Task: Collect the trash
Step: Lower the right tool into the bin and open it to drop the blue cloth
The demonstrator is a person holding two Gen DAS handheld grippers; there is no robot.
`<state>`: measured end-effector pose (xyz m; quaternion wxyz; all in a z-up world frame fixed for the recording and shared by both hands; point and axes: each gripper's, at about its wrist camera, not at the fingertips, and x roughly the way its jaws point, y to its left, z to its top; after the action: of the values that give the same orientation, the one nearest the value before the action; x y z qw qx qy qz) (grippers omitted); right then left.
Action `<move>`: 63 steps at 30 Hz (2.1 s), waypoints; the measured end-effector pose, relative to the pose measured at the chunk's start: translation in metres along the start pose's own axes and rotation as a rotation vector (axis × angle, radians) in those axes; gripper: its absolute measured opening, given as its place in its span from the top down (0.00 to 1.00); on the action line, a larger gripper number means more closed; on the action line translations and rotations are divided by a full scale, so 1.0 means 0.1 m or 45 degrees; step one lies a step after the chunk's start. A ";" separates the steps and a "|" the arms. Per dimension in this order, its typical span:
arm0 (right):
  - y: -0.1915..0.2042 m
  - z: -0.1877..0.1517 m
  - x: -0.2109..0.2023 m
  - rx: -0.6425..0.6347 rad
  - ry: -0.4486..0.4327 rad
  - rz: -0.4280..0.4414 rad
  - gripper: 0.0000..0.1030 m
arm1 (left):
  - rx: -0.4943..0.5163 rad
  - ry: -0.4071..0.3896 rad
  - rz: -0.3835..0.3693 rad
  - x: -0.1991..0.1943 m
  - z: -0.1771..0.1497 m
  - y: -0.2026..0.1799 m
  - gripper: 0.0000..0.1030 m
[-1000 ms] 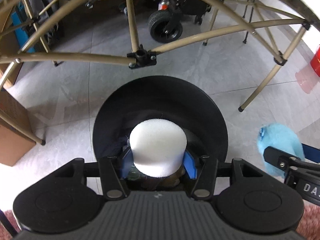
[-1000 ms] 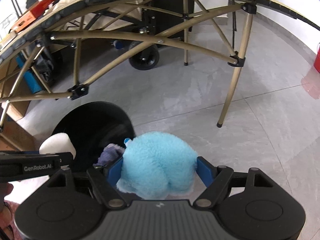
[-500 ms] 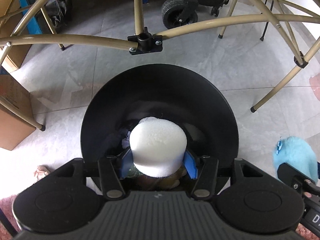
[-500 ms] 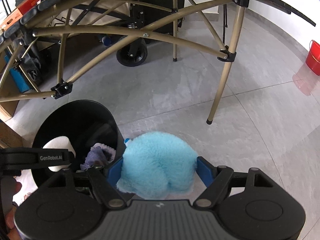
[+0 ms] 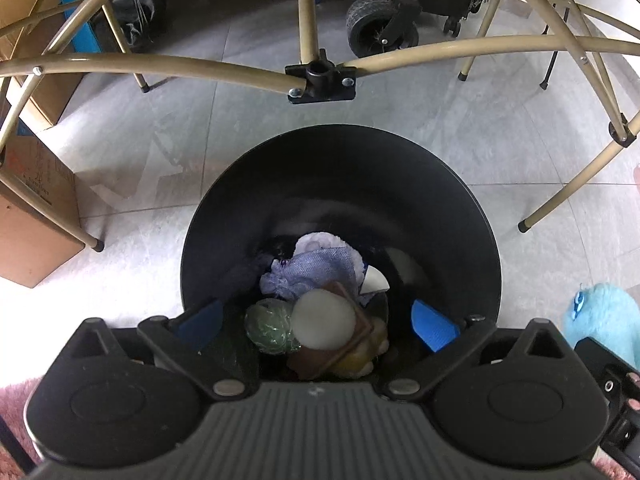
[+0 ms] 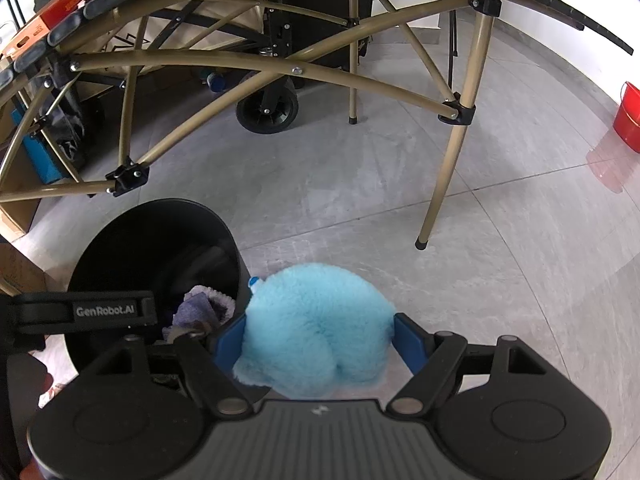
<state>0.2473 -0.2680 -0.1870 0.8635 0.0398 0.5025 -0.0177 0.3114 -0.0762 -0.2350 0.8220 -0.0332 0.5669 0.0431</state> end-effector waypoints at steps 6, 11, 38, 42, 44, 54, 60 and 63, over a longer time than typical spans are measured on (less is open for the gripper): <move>0.00 0.00 0.00 -0.004 0.002 0.004 0.26 | 0.010 -0.007 0.006 0.00 -0.01 0.00 0.00; 0.00 0.00 0.00 -0.004 0.001 0.004 0.26 | 0.006 -0.016 0.009 -0.02 -0.01 0.02 0.00; 0.93 0.19 -0.04 -0.197 -0.067 0.149 0.25 | -0.094 -0.234 0.065 -0.90 -0.03 0.99 0.00; 1.15 0.21 0.02 -0.212 -0.044 0.158 0.25 | -0.123 -0.249 0.079 -1.03 -0.03 1.20 0.00; 1.26 0.22 0.06 -0.229 -0.038 0.161 0.25 | -0.132 -0.272 0.096 -1.09 -0.03 1.29 0.00; 1.51 0.20 0.28 -0.238 0.011 0.166 0.24 | -0.208 -0.286 0.040 -1.21 -0.04 1.52 0.00; 1.54 0.18 0.32 -0.272 0.029 0.208 0.00 | -0.218 -0.277 0.035 -1.20 -0.04 1.52 0.00; 1.54 0.17 0.33 -0.288 0.032 0.211 0.00 | -0.214 -0.279 0.033 -1.20 -0.04 1.51 0.00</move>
<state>0.2893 -0.1154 -0.1988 0.8546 -0.0162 0.5070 0.1108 0.2493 0.0699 -0.1254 0.8726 -0.0896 0.4686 0.1044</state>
